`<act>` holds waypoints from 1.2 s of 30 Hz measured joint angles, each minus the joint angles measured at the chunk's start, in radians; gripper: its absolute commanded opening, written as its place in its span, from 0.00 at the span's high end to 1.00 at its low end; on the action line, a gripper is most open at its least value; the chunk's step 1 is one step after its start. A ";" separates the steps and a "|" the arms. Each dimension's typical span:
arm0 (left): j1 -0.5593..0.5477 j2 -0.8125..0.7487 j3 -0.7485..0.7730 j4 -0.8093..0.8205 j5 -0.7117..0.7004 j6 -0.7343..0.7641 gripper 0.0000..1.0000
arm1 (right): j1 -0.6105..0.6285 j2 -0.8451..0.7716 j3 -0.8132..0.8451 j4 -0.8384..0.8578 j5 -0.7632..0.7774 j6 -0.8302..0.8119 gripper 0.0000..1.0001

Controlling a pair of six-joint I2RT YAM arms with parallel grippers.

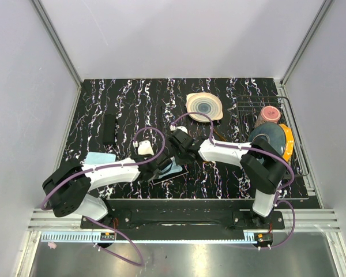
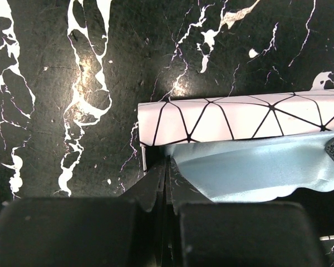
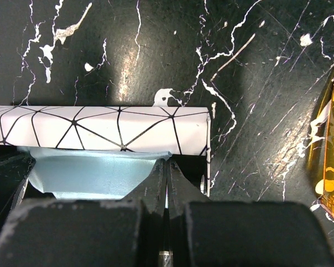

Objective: Organize the sunglasses
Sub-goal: Place the folded cleaning cloth in the sunglasses case.

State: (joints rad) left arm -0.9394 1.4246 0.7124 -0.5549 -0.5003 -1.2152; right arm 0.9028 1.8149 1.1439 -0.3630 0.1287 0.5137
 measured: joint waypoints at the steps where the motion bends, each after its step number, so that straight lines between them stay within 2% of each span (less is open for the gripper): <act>1: 0.000 0.003 0.002 -0.003 -0.002 -0.001 1.00 | 0.000 0.000 0.000 0.000 0.000 0.000 1.00; 8: -0.001 0.024 0.015 -0.008 -0.013 -0.005 0.90 | 0.000 0.000 -0.002 0.000 0.005 0.000 1.00; 18: -0.001 0.031 0.021 -0.026 -0.028 -0.009 0.84 | 0.000 0.003 -0.005 -0.001 0.022 0.000 0.99; 22: -0.001 0.031 0.026 -0.035 -0.029 -0.007 0.80 | 0.000 0.006 -0.005 -0.001 0.031 0.000 0.87; 26: -0.001 0.020 0.035 -0.051 -0.031 -0.004 0.79 | 0.000 0.006 -0.005 -0.002 0.035 0.002 0.75; 36: -0.001 -0.066 0.080 -0.081 -0.031 0.017 0.77 | 0.000 0.006 -0.005 -0.002 0.034 0.001 0.60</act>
State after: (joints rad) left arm -0.9401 1.3586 0.7925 -0.6357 -0.5316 -1.1980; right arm 0.9031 1.8210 1.1385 -0.3649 0.1631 0.5144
